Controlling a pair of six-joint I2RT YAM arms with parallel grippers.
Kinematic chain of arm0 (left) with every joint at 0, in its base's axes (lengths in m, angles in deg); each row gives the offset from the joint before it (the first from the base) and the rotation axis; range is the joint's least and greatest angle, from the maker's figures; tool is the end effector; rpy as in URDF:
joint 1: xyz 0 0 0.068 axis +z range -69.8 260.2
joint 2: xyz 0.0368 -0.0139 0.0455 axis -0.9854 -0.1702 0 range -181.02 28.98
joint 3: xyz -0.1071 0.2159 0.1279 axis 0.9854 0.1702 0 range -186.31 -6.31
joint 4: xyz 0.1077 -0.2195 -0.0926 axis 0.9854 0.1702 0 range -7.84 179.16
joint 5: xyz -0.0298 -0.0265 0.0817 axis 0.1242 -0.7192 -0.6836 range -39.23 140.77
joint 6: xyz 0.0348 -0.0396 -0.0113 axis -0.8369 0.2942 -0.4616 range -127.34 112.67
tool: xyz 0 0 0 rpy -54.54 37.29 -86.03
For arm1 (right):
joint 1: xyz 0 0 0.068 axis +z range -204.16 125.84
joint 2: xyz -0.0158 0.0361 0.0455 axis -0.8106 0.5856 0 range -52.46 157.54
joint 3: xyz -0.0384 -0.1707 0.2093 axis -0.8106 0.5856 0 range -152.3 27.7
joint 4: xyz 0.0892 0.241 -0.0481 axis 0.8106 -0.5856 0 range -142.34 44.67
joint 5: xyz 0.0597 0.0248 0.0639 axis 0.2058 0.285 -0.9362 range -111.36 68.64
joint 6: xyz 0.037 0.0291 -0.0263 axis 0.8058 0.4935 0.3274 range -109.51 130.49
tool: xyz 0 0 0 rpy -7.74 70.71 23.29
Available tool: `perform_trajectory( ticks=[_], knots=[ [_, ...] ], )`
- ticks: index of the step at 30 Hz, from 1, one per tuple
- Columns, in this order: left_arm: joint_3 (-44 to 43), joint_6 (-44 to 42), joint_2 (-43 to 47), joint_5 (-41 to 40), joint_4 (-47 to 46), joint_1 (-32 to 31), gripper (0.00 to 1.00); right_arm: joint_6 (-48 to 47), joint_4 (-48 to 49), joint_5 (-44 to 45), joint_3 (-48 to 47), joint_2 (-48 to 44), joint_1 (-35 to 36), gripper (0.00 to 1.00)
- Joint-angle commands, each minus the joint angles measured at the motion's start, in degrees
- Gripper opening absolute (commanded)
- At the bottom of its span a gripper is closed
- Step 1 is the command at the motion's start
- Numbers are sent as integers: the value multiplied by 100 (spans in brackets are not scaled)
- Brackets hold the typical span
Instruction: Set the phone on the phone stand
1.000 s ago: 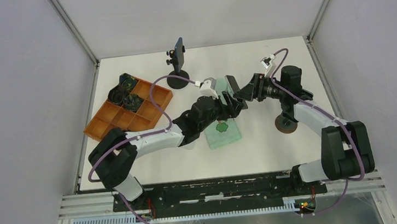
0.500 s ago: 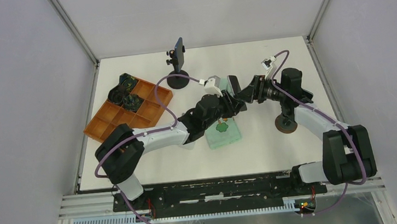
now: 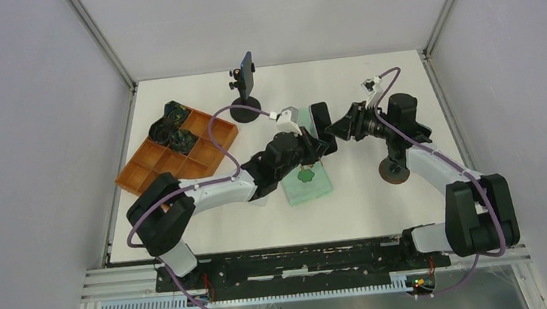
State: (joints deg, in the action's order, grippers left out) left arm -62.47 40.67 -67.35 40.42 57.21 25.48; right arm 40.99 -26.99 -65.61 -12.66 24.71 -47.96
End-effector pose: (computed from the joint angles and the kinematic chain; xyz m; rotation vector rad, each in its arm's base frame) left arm 0.2248 -0.3066 0.2351 -0.0208 1.9757 -1.0653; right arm 0.2835 0.0558 0.2406 -0.1430 1.9599 1.1555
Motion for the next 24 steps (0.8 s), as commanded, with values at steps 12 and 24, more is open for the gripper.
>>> perform_trajectory(
  ticks=[12,24],
  knots=[
    [1558,-1136,2223,296,-660,-48,2,-607,1559,-1664,538,-700,153,92],
    [2619,-1888,3925,966,-678,-48,2,-812,2105,-1982,1061,-887,325,98]
  ],
)
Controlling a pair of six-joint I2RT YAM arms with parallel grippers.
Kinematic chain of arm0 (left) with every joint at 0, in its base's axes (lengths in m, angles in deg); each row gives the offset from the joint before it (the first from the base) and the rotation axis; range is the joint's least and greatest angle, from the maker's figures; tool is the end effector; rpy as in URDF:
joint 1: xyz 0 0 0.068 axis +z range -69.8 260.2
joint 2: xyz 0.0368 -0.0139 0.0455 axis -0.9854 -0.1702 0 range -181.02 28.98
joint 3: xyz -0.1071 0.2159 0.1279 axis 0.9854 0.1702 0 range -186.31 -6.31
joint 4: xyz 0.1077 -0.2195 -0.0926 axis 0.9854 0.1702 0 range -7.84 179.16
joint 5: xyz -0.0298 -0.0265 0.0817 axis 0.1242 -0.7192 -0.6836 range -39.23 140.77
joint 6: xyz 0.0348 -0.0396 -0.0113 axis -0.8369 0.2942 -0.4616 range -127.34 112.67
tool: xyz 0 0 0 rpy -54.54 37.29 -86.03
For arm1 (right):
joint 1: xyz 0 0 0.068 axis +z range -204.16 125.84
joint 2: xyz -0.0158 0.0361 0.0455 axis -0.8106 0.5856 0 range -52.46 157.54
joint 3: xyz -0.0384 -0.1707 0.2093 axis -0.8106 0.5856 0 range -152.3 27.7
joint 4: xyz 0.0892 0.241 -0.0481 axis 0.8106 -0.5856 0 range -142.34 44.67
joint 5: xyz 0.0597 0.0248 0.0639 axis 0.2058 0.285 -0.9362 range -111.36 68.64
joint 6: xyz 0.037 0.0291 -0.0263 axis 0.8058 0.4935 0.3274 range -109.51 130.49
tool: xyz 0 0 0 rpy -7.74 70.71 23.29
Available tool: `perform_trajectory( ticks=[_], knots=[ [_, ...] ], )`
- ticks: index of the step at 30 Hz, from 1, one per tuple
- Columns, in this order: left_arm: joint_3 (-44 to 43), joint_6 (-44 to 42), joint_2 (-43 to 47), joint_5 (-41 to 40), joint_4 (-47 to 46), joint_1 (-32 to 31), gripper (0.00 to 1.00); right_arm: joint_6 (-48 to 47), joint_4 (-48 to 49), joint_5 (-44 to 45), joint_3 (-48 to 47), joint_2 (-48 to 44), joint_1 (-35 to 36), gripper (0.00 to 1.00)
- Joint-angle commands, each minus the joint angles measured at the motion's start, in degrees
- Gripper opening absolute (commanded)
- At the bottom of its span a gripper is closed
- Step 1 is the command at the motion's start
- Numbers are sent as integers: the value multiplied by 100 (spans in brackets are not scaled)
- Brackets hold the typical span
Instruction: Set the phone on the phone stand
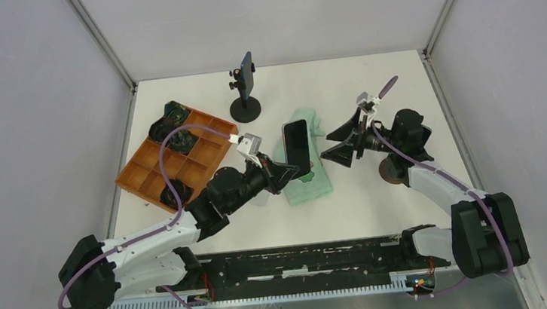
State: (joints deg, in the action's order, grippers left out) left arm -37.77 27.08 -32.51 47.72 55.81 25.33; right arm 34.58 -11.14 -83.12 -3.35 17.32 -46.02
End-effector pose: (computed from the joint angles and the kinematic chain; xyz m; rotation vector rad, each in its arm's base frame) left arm 0.1427 -0.1996 0.2677 0.2698 1.7431 -1.1286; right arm 0.2410 0.0662 0.2475 -0.6351 1.6594 1.2924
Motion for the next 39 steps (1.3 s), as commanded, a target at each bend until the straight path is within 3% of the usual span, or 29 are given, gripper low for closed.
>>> perform_trajectory(
  ticks=[1,14,29,39],
  knots=[
    [193,-590,548,275,-538,-31,2,-204,528,-244,172,-147,222,98],
    [225,-1086,622,1009,-435,-32,2,-834,216,-747,152,58,1132,98],
    [-17,-1974,834,1777,832,-11,2,-1277,-403,-1069,-132,-149,1167,98],
    [269,-1974,998,2086,807,44,2,-718,-45,-1004,-132,-358,1176,96]
  ],
)
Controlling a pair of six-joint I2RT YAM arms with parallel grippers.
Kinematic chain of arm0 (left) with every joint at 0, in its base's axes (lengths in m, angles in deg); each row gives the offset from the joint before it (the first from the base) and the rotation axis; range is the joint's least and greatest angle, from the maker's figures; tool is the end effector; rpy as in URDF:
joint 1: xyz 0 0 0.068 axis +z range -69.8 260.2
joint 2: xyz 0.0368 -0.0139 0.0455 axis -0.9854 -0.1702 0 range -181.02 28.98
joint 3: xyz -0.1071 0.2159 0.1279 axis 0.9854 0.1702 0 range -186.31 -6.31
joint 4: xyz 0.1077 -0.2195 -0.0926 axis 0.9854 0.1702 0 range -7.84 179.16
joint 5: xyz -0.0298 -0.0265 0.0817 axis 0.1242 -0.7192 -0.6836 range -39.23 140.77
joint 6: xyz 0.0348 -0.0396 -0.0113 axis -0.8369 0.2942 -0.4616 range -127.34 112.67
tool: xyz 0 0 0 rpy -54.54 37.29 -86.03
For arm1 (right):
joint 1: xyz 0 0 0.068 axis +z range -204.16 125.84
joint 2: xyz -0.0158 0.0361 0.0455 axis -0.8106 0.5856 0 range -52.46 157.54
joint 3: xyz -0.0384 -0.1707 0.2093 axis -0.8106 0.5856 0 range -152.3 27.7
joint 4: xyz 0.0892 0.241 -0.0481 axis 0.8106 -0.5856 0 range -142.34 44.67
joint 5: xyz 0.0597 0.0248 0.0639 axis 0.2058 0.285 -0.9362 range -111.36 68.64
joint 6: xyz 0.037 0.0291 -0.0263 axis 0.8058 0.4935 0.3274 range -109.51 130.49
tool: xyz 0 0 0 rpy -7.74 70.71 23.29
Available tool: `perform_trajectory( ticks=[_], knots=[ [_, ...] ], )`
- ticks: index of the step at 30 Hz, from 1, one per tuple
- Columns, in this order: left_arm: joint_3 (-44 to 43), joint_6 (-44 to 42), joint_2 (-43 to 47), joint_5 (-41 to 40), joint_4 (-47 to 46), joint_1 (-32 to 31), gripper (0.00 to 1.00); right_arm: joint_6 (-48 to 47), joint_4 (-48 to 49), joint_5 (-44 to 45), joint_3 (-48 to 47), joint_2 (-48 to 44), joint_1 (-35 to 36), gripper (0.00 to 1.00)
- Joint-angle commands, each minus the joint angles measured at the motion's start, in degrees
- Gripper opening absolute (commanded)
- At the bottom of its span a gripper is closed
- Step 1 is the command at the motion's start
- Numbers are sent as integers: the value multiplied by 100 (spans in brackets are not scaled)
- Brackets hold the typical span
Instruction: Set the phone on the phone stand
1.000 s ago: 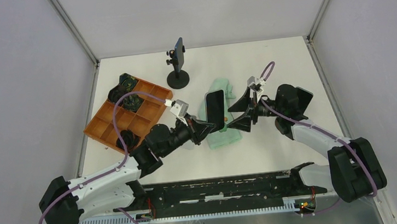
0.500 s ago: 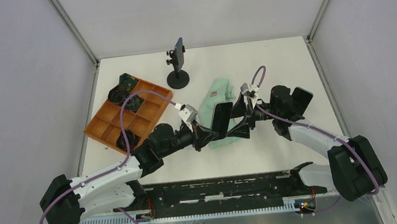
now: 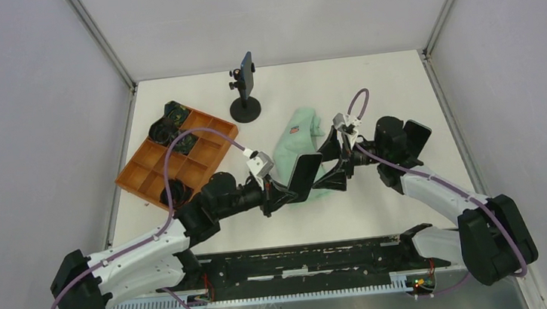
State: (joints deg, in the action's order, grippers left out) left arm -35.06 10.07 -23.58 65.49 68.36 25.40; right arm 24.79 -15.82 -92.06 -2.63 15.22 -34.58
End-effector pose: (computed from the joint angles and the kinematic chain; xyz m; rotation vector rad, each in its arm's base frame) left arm 0.1163 -0.1805 0.2602 0.7925 1.7087 -1.1211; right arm 0.2110 0.1107 0.2450 -1.0393 1.5194 1.4602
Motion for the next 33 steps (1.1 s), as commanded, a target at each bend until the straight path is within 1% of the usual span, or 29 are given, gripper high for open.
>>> perform_trajectory(
  ticks=[1,7,9,11,16,18,22,24,28,30,33],
  knots=[
    [15,-267,74,379,-474,48,2,311,475,-131,-195,-155,25,95],
    [57,-230,-175,760,-632,157,2,580,790,-229,-125,-240,23,89],
    [94,-206,-238,847,-701,212,2,614,825,-264,-126,-250,24,87],
    [135,-180,-264,921,-764,277,2,633,840,-286,-126,-246,39,81],
    [274,-72,-281,1101,-941,461,2,618,880,-356,-123,-241,72,63],
    [327,-5,-282,1174,-1031,533,2,607,877,-391,-131,-220,90,51],
    [379,42,-295,1200,-1094,600,2,583,865,-418,-149,-203,139,30],
    [379,75,-320,1200,-1098,624,2,578,867,-419,-162,-194,152,21],
    [373,134,-351,1074,-1043,669,2,570,856,-462,-176,-194,187,9],
    [342,168,-373,849,-883,701,5,537,817,-480,-197,-178,188,5],
    [322,249,-345,620,-744,766,20,315,555,-485,-276,-166,184,1]
  ],
)
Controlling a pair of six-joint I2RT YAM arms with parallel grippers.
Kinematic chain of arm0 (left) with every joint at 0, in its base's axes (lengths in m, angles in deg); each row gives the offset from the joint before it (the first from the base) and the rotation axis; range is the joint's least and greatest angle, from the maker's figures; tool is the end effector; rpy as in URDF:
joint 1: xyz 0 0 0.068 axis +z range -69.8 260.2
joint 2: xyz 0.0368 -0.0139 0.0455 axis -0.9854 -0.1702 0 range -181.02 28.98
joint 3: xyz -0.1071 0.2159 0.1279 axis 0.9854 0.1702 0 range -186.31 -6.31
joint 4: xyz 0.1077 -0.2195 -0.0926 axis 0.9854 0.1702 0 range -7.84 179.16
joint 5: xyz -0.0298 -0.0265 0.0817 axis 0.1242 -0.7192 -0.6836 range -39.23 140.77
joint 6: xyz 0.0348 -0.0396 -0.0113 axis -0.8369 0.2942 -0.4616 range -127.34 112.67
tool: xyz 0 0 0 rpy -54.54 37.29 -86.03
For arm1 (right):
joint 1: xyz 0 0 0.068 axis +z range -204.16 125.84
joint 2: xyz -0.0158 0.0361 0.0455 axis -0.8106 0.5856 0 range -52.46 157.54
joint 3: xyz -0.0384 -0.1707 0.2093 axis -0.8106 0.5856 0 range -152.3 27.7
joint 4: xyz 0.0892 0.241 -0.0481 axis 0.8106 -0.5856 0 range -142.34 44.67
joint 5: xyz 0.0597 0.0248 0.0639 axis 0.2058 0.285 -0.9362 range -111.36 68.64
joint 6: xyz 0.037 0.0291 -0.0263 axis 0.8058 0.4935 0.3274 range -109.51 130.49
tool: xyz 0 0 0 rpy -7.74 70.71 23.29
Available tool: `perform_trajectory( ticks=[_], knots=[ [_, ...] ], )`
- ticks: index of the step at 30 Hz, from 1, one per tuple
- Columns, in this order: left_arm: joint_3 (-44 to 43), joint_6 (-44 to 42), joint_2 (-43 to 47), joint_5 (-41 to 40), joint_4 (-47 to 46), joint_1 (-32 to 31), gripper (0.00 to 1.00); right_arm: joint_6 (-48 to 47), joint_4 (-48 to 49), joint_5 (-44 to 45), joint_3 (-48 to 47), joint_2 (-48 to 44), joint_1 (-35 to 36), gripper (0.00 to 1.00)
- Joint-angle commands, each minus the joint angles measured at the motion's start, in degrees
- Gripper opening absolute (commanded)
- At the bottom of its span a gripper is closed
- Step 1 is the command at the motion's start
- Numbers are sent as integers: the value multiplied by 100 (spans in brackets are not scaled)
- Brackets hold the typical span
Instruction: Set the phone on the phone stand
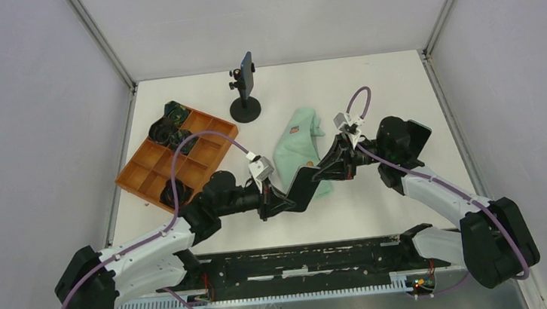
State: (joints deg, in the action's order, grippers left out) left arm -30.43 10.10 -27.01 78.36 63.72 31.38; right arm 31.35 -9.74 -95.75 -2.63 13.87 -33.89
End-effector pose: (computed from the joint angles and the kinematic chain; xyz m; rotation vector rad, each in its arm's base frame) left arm 0.1289 -0.1724 0.2294 0.8808 1.7541 -1.2275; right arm 0.2049 0.1122 0.2592 -1.0829 1.4524 1.5328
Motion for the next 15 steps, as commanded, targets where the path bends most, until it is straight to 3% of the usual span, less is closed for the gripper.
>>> perform_trajectory(
  ticks=[1,8,11,15],
  knots=[
    [-156,273,18,-742,-216,182,25,-435,-174,-104,-301,-36,118,0],
    [-543,288,397,-1370,786,197,68,-789,-570,105,-397,4,116,0],
    [-1072,139,562,-2219,2007,197,74,-1049,-929,250,-505,19,121,0],
    [-1809,-237,854,-3182,3344,197,75,-1279,-1197,521,-671,79,184,0]
  ],
)
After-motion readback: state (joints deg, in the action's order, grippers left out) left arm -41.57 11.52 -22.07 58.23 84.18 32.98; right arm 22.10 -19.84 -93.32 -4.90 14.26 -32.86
